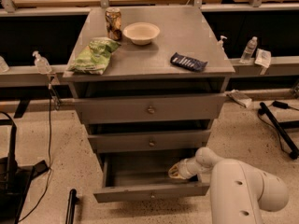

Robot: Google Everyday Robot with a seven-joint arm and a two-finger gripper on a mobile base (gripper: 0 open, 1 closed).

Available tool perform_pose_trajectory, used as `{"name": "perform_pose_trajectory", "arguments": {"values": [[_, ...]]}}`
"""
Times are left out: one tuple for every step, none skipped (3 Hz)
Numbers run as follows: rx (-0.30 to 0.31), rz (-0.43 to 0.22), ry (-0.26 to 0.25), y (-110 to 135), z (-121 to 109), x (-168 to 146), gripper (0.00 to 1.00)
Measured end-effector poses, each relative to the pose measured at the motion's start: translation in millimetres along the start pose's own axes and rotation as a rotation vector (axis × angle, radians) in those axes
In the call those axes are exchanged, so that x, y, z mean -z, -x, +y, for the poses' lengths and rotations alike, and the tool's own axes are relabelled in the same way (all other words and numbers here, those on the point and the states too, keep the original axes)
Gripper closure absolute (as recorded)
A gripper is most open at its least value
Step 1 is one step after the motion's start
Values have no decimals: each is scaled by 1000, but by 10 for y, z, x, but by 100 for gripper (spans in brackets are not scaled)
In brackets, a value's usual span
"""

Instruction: Open bottom drawer

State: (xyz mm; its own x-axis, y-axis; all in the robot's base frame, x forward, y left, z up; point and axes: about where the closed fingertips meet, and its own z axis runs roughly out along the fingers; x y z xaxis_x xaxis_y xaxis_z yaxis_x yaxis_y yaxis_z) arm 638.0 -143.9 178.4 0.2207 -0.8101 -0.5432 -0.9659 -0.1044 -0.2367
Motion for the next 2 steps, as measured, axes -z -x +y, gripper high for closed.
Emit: {"name": "perform_pose_trajectory", "arguments": {"values": [[9, -21, -59, 52, -251, -118, 100], [4, -33, -64, 54, -339, -234, 100]]}}
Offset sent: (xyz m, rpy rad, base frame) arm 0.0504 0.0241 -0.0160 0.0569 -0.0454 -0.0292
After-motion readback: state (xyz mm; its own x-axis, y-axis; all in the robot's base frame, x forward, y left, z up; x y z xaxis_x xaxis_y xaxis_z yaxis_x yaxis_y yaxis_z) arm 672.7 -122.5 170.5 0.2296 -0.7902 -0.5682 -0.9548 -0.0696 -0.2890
